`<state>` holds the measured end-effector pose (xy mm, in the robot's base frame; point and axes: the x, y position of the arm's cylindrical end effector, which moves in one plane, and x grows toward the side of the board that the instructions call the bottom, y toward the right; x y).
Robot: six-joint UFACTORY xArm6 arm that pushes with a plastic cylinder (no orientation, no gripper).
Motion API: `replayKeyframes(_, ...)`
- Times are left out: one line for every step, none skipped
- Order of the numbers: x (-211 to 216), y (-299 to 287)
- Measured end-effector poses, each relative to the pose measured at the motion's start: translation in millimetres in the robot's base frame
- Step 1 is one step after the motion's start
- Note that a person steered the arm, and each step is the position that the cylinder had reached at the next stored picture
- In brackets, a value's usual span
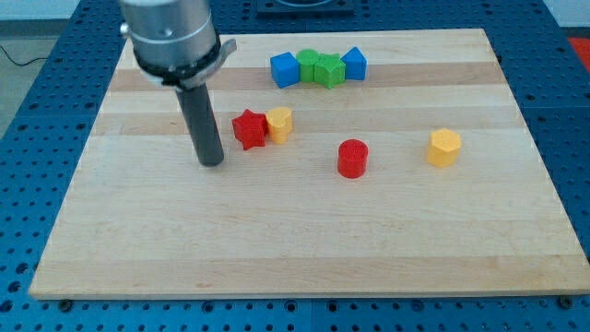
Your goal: Move the red circle towards the center of the board
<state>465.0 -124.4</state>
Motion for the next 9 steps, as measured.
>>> replayKeyframes(17, 34)
replayKeyframes(12, 77)
replayKeyframes(8, 99)
replayKeyframes(43, 100)
replayKeyframes(72, 132)
replayKeyframes(58, 156)
replayKeyframes(32, 159)
replayKeyframes(-2, 159)
replayKeyframes(-22, 152)
